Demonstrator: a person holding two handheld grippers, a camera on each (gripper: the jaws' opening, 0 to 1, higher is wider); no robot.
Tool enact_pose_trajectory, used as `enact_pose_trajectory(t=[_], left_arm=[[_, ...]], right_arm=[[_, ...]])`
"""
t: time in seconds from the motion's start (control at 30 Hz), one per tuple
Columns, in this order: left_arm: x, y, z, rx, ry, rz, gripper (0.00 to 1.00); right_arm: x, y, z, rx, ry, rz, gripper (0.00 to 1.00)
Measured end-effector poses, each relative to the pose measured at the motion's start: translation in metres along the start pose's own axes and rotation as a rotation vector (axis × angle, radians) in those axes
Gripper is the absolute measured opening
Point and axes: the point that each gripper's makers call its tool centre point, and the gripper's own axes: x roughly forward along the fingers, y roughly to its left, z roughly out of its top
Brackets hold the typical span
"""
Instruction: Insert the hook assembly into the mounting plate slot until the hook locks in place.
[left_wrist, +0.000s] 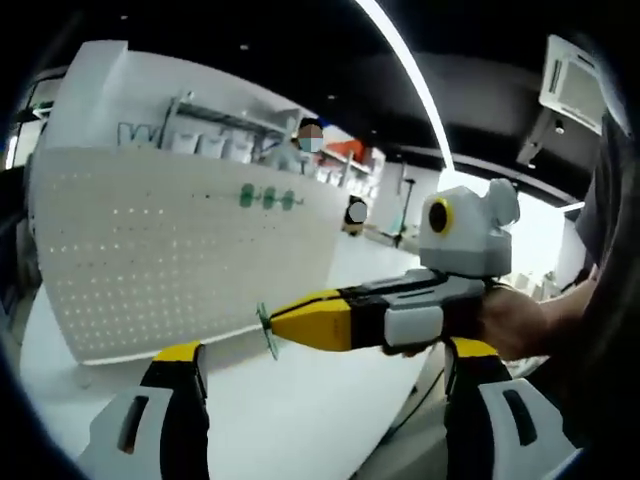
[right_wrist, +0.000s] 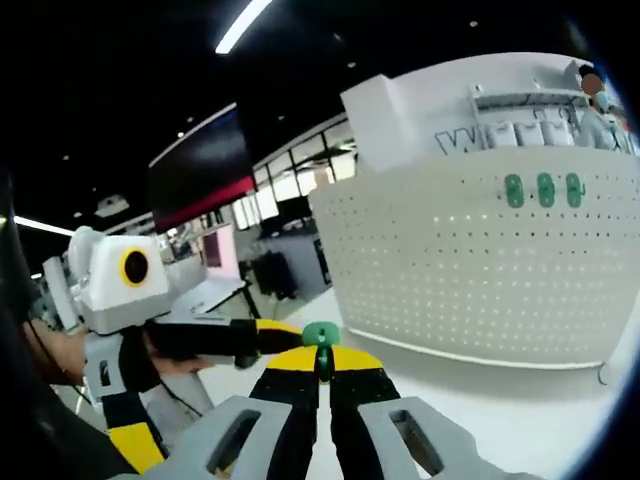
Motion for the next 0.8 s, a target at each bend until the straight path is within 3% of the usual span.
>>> enact_pose_trajectory(t=[0.33, 0.8], left_arm=[[0.0, 0.002, -0.002, -0.015, -0.003, 0.013, 1.0], [-0.014, 0.035, 0.003, 0.031, 0.018, 0.136, 0.98]], right_arm=[[0.001, -0.016, 0.011, -0.062, -0.041, -0.055, 0.0], [-0.006, -0.074, 0.032, -0.078, -0.112, -0.207, 0.0]])
